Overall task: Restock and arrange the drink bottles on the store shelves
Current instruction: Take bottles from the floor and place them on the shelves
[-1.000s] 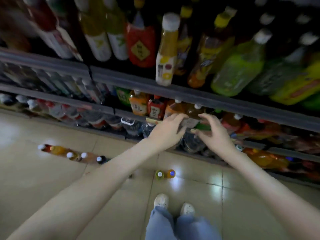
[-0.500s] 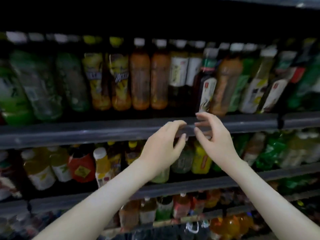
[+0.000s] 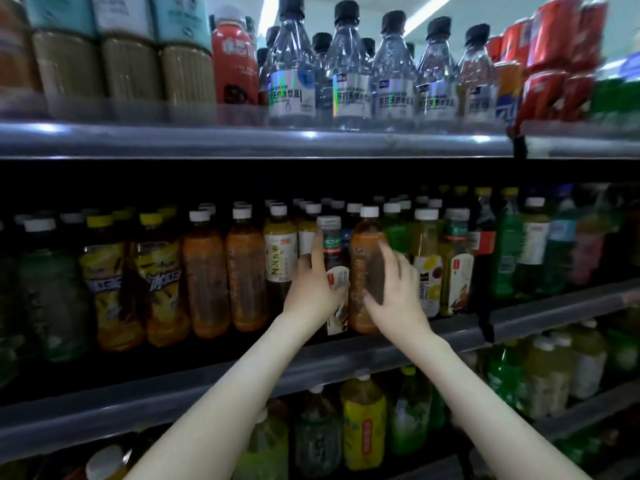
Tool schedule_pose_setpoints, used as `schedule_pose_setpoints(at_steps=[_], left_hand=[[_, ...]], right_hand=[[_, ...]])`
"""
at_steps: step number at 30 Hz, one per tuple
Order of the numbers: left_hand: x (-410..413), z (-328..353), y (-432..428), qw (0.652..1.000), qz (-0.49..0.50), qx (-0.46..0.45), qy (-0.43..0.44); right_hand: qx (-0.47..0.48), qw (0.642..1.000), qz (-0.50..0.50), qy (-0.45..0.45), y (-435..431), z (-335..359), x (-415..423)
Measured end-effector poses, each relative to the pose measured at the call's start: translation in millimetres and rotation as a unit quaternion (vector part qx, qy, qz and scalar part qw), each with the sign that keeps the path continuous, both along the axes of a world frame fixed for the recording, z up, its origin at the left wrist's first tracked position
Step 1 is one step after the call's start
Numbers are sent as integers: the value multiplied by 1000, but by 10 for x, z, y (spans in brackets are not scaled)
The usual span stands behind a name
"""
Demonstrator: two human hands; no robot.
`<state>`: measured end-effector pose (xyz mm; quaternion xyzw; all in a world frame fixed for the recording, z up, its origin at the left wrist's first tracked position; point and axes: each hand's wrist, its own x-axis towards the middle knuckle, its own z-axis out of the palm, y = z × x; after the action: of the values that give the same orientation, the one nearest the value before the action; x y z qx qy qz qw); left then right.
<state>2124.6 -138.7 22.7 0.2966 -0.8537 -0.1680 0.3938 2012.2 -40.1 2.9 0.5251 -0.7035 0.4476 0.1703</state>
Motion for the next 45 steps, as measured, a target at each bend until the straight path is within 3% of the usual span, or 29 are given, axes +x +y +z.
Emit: schedule_pose_setpoints(at_steps=[6,10,16,19,24,29,34,40,45], left_hand=[[-94,11,-60,997,5,63,35],[46,-72,20,996,33,58,65],[369,-251,177,970,-1,112,217],[543,-371,363,956,1,81,283],[955,-218,782,936,-54,24,346],[1514,-146,1127,954,-88,10,288],[2133,-424,1270,963,-80,152,206],[3065,-885,1417,969,77,223,73],[3925,-1188,1772,937,255,238,-10]], right_hand=[[15,999,35,19,2,-24,-95],[-3,998,56,23,7,-94,-94],[-14,998,40,-34,-22,-172,16],[-40,992,112,-37,58,-164,219],[31,952,303,-34,199,-97,754],[-12,901,404,-154,400,-129,1280],[90,885,396,-229,555,-525,1805],[195,861,402,-244,562,-1158,2458],[237,809,464,-273,513,-1240,3142]])
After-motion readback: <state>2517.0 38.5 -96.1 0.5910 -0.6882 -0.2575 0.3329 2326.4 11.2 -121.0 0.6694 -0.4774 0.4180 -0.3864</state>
